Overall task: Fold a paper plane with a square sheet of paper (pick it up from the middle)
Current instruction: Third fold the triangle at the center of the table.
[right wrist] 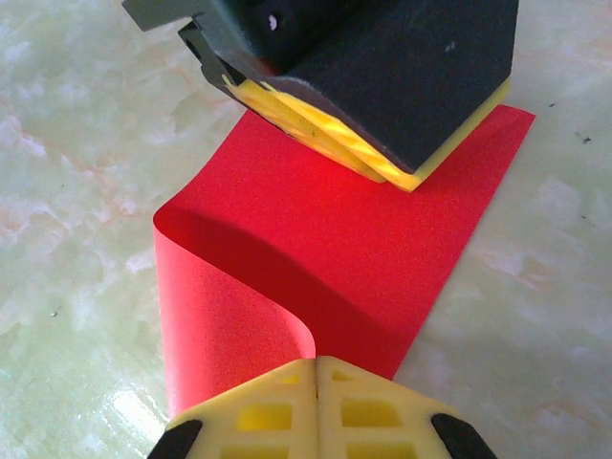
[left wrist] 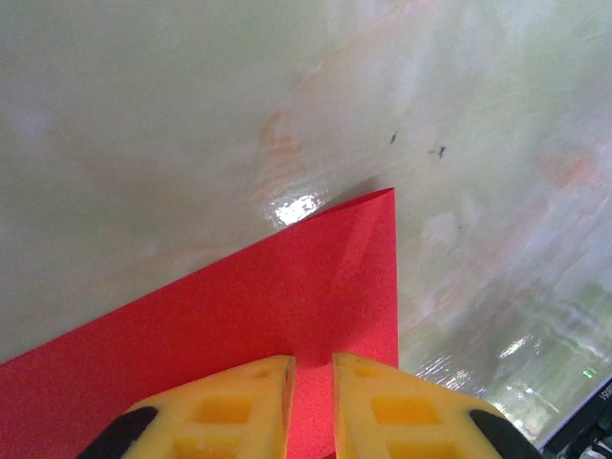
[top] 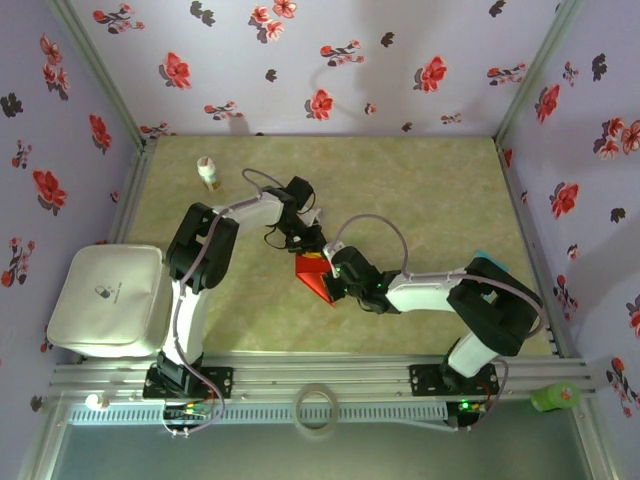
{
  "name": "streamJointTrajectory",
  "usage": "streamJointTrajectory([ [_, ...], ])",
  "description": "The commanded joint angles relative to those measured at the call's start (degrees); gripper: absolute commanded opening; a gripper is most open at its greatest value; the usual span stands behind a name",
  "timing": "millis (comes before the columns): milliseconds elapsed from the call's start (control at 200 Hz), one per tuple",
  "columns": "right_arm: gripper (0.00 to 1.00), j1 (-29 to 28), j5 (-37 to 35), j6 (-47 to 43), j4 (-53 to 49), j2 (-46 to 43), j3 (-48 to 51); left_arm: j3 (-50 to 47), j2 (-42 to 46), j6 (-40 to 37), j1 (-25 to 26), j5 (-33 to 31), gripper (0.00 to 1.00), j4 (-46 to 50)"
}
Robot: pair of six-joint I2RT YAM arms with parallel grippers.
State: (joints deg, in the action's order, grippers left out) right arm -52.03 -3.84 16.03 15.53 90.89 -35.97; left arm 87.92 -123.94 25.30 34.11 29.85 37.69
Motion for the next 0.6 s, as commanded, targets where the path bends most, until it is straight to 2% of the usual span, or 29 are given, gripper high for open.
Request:
streamJointTrajectory([
  [0,0.00,0.91,1.58,-0.13,2.65,0.67,-0.34,-0.57,-2.01,-0.34,-0.09,-0.96,0.20,-0.07],
  [595,0.00,1.46,3.94,0.39,0.06,1.96,-0.91,-0.56,-1.16,0.19,-0.09,-0.84,0.20,-0.32],
])
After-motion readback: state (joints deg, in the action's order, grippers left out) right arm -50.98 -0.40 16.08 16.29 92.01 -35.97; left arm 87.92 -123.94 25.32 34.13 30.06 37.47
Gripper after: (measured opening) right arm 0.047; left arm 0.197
